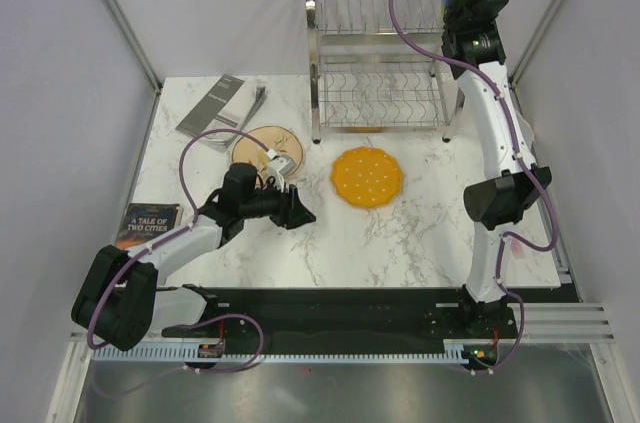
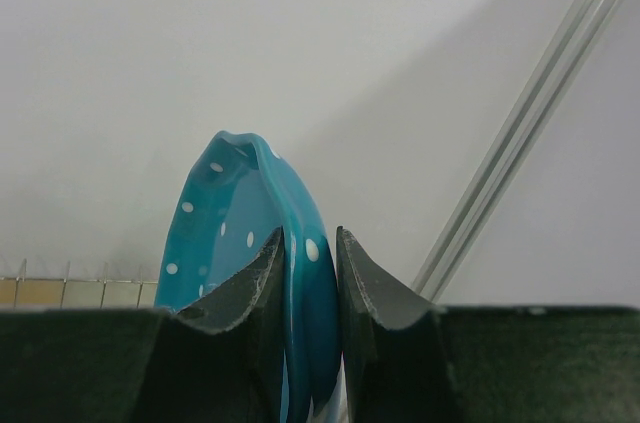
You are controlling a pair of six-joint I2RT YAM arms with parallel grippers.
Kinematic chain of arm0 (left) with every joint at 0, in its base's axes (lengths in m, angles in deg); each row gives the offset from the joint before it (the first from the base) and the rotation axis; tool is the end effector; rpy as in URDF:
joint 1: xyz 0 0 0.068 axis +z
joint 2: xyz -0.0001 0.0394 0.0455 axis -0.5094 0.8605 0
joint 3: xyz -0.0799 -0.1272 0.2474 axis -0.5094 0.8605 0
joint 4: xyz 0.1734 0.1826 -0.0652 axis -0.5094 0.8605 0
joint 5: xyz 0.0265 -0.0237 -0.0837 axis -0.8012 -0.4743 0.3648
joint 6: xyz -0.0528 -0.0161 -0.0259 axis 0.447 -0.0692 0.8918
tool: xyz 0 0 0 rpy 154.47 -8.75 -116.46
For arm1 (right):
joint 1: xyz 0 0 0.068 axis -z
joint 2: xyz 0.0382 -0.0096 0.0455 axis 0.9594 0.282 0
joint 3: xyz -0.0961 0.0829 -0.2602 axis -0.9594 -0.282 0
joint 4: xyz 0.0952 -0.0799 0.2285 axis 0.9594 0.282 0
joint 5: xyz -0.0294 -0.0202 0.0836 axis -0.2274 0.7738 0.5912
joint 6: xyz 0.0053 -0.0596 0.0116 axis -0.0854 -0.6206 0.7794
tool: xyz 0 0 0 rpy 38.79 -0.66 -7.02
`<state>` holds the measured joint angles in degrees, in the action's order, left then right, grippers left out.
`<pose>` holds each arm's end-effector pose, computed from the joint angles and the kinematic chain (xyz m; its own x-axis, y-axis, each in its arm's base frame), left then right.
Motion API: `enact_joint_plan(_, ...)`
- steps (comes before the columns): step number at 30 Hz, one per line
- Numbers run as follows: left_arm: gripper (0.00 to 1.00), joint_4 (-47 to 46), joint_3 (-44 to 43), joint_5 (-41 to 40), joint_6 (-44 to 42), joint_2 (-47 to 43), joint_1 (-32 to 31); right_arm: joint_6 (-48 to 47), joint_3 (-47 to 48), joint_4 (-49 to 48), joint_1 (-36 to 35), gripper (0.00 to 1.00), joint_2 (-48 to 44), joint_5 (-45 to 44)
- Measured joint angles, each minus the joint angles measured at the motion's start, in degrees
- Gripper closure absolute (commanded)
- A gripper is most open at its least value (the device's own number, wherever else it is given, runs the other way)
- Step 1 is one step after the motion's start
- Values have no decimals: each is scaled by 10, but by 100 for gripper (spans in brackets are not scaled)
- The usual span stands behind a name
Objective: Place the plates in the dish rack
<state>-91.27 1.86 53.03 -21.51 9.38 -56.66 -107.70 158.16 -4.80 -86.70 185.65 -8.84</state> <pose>0.2110 -0.1331 0.2106 -0.6327 0.1136 -0.7661 0.6868 0.5395 -0.4872 0.4406 0.0836 0.5766 0.3314 -0.4750 -0.8152 0.3994 0.8534 -0.3350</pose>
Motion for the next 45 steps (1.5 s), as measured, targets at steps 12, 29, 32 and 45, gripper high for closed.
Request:
enact_joint_plan(12, 44, -12, 6, 0, 0, -3, 0, -55, -12, 2, -7, 100, 0, 12)
enact_joint_plan(29, 44, -12, 10, -2, 1, -3, 2, -70, -27, 0, -13, 100, 38, 3)
enact_joint_plan(32, 44, -12, 10, -3, 1, -3, 5, -76, -27, -10, -13, 100, 51, 2)
enact_joint_plan(45, 44, -7, 10, -3, 1, -3, 12, -92, -7, -79, -14, 73, 87, -32)
